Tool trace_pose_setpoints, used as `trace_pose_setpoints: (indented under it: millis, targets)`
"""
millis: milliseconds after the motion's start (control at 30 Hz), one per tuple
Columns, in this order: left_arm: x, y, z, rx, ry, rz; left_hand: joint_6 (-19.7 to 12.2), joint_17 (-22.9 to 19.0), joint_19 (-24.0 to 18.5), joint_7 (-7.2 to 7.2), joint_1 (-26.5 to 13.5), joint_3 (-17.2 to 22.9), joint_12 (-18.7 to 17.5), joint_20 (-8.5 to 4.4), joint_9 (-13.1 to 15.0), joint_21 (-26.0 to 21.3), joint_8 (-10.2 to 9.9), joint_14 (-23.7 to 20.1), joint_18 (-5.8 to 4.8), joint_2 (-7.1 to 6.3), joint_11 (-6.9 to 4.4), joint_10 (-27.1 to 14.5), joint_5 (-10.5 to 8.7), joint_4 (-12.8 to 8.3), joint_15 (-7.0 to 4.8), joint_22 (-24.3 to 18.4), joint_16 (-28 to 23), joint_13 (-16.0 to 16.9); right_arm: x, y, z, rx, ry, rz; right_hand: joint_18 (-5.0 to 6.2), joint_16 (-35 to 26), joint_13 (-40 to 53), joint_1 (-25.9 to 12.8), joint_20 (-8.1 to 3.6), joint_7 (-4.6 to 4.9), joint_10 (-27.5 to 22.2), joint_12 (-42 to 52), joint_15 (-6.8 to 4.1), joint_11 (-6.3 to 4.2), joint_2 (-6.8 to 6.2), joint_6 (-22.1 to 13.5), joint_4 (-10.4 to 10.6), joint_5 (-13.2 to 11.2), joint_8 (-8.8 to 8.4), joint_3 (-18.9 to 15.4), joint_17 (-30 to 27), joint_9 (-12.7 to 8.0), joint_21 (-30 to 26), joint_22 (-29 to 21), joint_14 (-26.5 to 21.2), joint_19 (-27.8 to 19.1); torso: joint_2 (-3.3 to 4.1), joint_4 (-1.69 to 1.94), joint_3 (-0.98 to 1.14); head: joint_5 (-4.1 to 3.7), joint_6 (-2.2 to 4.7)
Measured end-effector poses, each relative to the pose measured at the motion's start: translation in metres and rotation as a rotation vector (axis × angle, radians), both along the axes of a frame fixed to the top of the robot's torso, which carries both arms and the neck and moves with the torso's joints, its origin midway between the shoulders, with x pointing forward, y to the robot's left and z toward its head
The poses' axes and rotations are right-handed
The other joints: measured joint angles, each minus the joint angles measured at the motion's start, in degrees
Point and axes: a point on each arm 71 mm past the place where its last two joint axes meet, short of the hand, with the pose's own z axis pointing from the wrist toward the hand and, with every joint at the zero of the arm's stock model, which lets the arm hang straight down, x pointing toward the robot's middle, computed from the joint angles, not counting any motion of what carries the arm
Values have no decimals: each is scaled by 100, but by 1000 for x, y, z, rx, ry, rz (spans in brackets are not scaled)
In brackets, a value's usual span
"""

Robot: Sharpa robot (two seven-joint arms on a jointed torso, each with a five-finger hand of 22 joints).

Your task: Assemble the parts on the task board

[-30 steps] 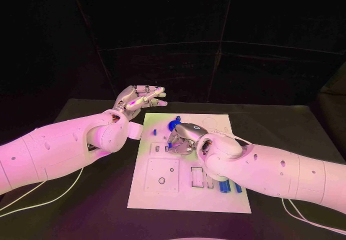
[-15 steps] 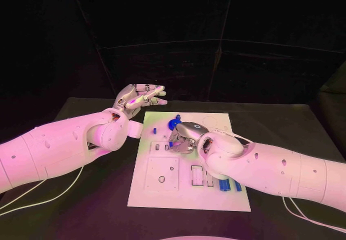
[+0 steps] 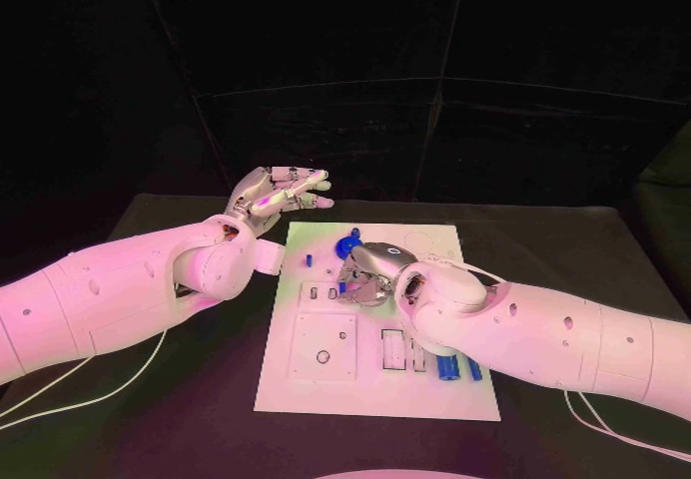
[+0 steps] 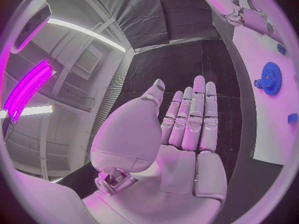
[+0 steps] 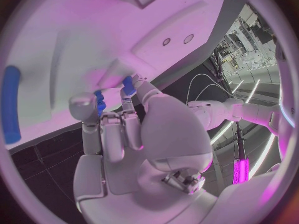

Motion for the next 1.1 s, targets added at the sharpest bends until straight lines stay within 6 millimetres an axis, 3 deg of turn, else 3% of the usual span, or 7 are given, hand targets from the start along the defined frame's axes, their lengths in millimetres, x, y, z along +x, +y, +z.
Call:
trace_pose_setpoints:
  millis: [167,333,800,933,1100]
  targets:
    - [0,0,0,0,0,1,0,0,0,0,-6,0,0,0,0,0,0,0,0,6,0,0,0,0,0,0,0,0,0,0,0,-8,1,3,0,0,0,-100,21,-30,0,-28,0,0,-99,30,0,79,-59,0,0,-3,-2,-21,0,-21,2,0,0,-6,-7]
    - [0,0,0,1,1,1,-1,0,0,0,-6,0,0,0,0,0,0,0,0,6,0,0,0,0,0,0,0,0,0,0,-1,-20,6,9,0,-21,0,-160,34,13,0,-64,0,0,-159,-14,16,140,-100,-7,-1,-2,-23,-45,0,-34,2,0,0,-18,-16]
    - [1,1,-1,2,2,3,-1,-1,0,1,-6,0,0,0,0,0,0,0,0,6,0,-1,0,0,0,1,0,0,-1,1,-2,-36,6,17,0,-21,0,-203,56,35,0,-98,0,42,-202,-134,20,172,-176,-42,-1,-35,-66,-90,0,-55,2,4,0,-24,-37]
    - [1,1,-1,2,2,3,-1,-2,0,1,-6,0,0,0,0,0,0,0,0,6,1,-1,0,0,0,1,0,0,-1,1,-2,-38,5,17,0,-21,0,-226,63,66,-3,-130,42,45,-225,-191,35,172,-212,-57,-2,-31,-70,-111,1,-63,2,4,-1,-25,-38]
    - [1,1,-1,3,3,4,-1,-2,0,1,-6,0,0,0,0,0,0,0,0,6,1,-1,0,0,0,1,0,0,-1,1,-2,-39,2,17,0,-21,0,-386,93,119,-43,-218,83,127,-385,-448,132,163,-313,-232,-2,-40,-94,-147,1,-93,2,4,-1,-29,-38]
